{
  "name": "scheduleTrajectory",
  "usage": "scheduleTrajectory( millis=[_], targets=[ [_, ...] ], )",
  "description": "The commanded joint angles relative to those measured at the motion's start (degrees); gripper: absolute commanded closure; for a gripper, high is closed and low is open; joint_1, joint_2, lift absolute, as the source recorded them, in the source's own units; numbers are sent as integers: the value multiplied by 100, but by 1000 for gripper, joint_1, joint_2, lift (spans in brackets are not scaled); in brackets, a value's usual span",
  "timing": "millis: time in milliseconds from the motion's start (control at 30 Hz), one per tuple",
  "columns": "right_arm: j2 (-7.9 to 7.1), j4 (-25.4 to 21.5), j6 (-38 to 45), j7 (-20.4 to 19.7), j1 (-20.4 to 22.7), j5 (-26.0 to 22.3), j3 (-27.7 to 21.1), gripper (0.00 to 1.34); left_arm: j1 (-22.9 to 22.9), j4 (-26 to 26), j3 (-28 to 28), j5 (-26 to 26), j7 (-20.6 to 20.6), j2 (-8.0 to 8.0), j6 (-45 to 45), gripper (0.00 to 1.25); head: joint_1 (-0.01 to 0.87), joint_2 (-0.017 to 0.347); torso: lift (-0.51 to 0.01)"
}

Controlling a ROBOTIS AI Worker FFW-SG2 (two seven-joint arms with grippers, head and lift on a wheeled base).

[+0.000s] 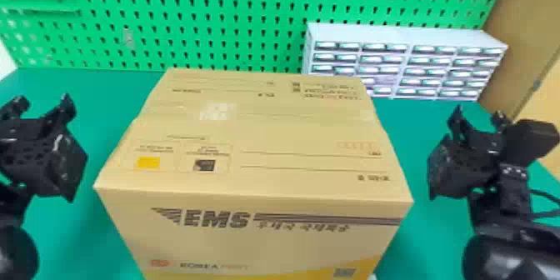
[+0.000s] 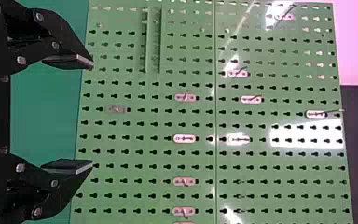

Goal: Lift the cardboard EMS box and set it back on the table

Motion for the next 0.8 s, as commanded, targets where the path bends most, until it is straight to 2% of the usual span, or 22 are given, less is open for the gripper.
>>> scheduleTrajectory(
  millis=[0,67,533,767],
  targets=[
    [141,-53,24,1,-2,151,-84,538,-9,7,-8,-3,0,0,0,492,678,-15,-96],
    [150,-62,51,1,15,160,-93,538,0,-2,-8,5,0,0,0,492,678,-15,-96],
    [-61,-70,51,1,15,63,48,539,-27,7,-8,23,0,-9,-27,493,678,-15,-96],
    [-96,-70,51,1,24,36,57,539,-18,7,18,41,0,0,-62,492,678,-15,-96]
  ],
)
